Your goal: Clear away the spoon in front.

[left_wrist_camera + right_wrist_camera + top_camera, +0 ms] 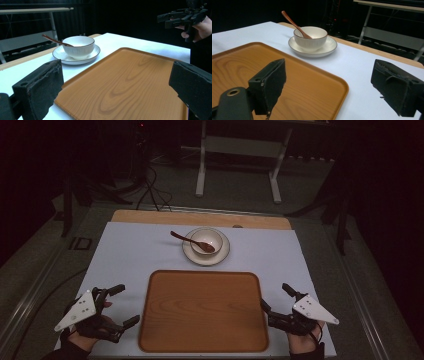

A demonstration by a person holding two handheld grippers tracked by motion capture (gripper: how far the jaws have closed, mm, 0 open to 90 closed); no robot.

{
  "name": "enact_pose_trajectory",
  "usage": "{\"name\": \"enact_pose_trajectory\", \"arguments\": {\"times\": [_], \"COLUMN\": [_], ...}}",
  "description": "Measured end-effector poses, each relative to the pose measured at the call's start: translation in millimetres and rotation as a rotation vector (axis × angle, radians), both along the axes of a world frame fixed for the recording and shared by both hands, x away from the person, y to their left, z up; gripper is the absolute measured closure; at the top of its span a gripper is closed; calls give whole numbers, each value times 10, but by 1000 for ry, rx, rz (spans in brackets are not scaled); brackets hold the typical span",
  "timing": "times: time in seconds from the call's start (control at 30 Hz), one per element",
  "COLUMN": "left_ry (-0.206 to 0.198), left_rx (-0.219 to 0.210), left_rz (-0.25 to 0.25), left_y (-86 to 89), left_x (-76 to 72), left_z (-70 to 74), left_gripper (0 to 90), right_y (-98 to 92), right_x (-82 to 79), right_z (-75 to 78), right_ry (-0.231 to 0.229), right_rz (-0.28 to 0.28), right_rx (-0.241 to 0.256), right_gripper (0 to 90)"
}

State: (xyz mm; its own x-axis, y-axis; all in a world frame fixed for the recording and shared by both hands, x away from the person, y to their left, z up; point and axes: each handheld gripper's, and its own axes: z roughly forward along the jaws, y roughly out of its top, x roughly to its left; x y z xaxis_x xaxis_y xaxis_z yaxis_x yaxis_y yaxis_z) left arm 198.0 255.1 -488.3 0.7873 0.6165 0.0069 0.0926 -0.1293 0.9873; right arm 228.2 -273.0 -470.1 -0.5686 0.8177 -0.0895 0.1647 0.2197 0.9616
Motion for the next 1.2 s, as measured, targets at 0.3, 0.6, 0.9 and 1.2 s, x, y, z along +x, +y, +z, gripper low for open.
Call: {"name": "enact_pose_trajectory", "arguments": {"times": [0.3,0.6,0.9,1.2], "left_ry": [32,88,131,124], "left_rx": [7,17,16,17], "left_rz": [-28,-40,-106,-133], "left_y": [-32,-80,-284,-414], "left_x": [28,61,128,279], "left_z": [-37,-31,66,220], "left_gripper": [0,0,0,3], "right_y": [-14,-21,-19,7], "right_x": [46,43,6,-19], "right_z": [-45,-35,-14,12], "right_ry": [26,24,13,-7], "right_rz": [-5,-2,-8,-2], "right_rx": [4,11,12,8], "right_gripper": [127,128,128,128]}}
